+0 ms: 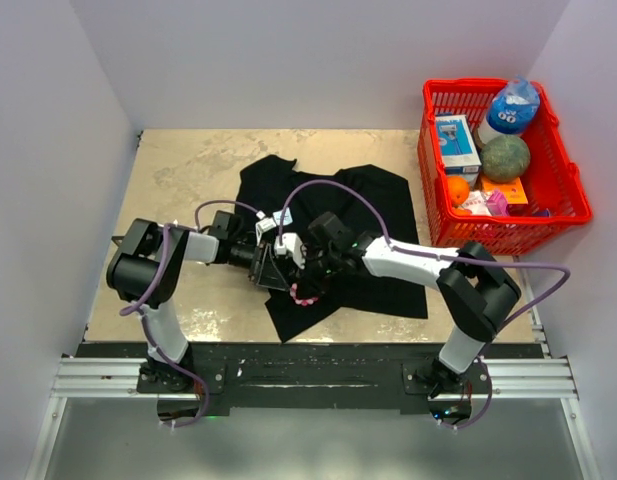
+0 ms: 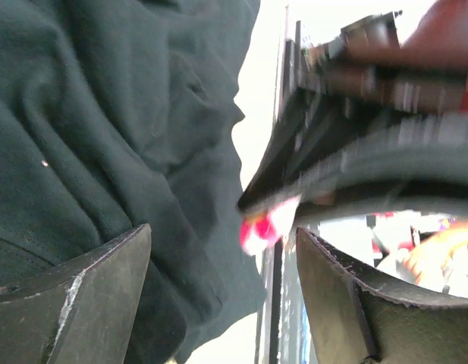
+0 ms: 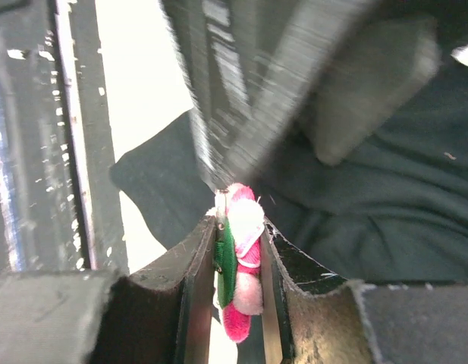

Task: Remove the brooch from the garment
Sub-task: Pick up the brooch from the clothes.

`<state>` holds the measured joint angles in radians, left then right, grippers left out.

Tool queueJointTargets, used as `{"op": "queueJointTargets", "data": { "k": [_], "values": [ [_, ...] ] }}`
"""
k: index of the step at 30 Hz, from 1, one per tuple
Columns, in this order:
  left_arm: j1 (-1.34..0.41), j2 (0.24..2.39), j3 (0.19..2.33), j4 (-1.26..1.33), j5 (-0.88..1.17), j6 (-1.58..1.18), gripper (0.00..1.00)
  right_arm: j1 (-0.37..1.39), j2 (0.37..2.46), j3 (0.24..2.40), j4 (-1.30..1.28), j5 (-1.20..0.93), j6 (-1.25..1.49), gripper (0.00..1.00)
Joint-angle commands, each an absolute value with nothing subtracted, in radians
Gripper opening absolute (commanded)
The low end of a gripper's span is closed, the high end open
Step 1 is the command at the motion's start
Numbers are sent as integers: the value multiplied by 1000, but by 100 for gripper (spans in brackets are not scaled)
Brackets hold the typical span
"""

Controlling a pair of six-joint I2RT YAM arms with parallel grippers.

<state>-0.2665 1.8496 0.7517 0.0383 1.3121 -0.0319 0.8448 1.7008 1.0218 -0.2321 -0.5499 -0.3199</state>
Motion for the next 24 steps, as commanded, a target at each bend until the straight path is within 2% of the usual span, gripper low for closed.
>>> {"op": "queueJointTargets", "data": {
  "k": [1,2,3,4,5,6,8,14,21,24],
  "values": [
    [-235,1847,828,-416,1435,453,82,761,1719,1130,-362,-741,-371,25],
    [-230,1862,853,-521,1462,556,82,740,1735,1153,-397,-762,-391,25],
    [-230,1877,915,-783,1507,827,82,730,1746,1199,-461,-809,-406,25],
    [-232,1899,952,-936,1534,989,83,726,1765,1222,-491,-825,-419,25],
    [-241,1963,994,-1098,1554,1164,95,726,1778,1251,-529,-837,-457,25],
    [-245,2003,1062,-1309,1571,1401,99,726,1789,1311,-591,-859,-475,25],
    [-244,2054,1091,-1315,1609,1374,99,724,1808,1351,-612,-877,-486,25],
    [-245,2033,1135,-1316,1667,1402,99,727,1825,1419,-652,-888,-508,26],
    [-239,1928,1202,-1315,1605,1261,99,707,1746,1353,-545,-835,-362,25],
    [-229,1905,1317,-1313,1551,1142,99,681,1718,1367,-534,-813,-328,25]
  ]
}}
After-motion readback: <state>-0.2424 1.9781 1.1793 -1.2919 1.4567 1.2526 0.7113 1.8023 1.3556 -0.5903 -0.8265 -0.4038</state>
